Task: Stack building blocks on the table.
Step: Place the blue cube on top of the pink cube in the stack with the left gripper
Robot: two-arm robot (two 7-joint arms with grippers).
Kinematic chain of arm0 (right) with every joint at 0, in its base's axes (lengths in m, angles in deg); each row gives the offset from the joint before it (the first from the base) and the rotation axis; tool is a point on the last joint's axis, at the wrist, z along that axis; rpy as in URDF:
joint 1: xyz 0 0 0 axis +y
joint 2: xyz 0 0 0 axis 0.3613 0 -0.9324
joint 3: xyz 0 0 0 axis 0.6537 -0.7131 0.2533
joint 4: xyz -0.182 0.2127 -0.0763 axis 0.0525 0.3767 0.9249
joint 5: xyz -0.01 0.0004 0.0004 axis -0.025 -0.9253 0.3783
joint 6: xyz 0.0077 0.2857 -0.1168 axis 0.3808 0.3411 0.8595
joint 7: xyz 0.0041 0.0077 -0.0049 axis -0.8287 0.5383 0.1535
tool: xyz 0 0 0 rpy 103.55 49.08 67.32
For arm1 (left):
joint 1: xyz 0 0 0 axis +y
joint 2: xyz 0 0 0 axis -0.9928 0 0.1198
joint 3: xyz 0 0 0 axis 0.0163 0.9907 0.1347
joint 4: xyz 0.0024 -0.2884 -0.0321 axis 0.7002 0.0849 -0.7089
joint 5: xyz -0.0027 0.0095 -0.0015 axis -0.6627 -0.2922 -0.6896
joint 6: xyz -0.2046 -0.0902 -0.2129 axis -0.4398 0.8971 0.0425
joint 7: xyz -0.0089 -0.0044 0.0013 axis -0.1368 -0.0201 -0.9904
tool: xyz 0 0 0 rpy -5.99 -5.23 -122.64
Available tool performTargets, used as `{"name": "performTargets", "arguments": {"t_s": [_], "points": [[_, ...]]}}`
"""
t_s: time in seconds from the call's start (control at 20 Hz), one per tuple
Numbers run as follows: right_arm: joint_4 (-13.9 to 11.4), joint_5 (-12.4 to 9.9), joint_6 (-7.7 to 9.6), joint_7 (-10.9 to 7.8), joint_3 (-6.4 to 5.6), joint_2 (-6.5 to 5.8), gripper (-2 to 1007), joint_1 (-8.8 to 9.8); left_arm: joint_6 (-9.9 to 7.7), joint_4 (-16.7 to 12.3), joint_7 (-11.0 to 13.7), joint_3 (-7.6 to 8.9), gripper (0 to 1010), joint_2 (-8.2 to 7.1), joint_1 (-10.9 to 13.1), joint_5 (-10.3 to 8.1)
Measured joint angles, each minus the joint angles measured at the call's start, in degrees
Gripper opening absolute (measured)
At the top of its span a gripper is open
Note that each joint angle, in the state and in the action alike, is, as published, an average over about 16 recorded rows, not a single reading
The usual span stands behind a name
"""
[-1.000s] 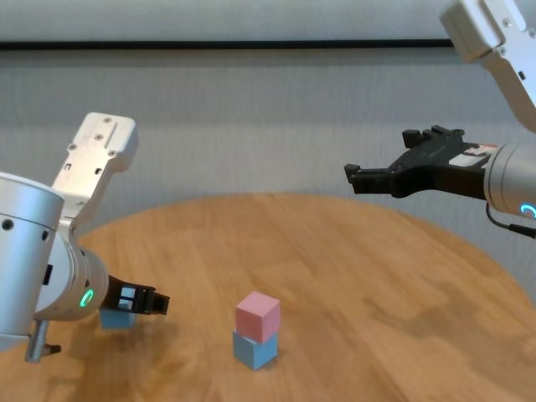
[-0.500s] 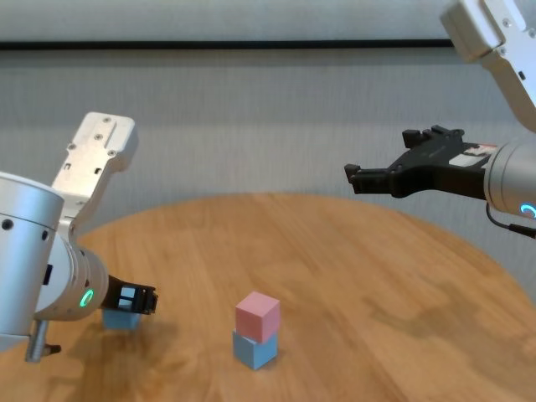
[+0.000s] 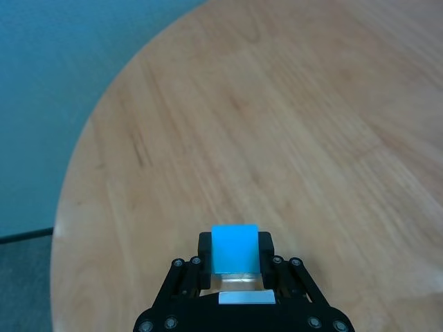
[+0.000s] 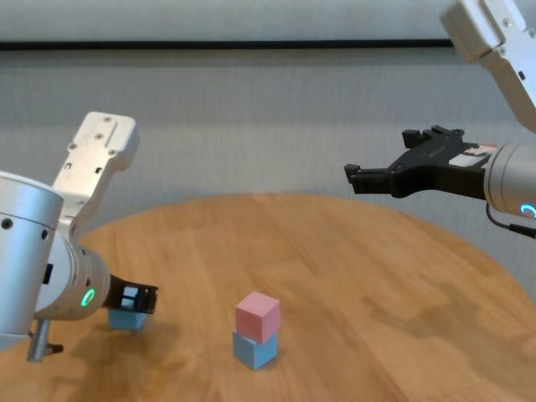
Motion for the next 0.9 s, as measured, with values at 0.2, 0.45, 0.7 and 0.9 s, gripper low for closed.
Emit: {"name": "performTargets", "arguments": {"t_s": [0.2,0.45,0.7,0.9], "points": [[0.00,0.00,0.00,0.00,0.00,0.00,1001,0.00,0.43,-1.41,1.42,-0.19,404,-0.79,0.34,0.18],[0.00,0.00,0.00,0.00,0.00,0.00,1001,0.00,0.72,-4.64,3.76,-0.43,404,-2.48,1.31,0.57],[0.00,0.00,0.00,0.00,0.00,0.00,1001,0.00,0.59,-8.89,6.69,-0.80,404,-4.80,2.62,1.06],[0.00,0.00,0.00,0.00,0.00,0.00,1001,0.00,0.25,-11.98,9.77,-1.35,404,-6.58,3.49,1.08]]}}
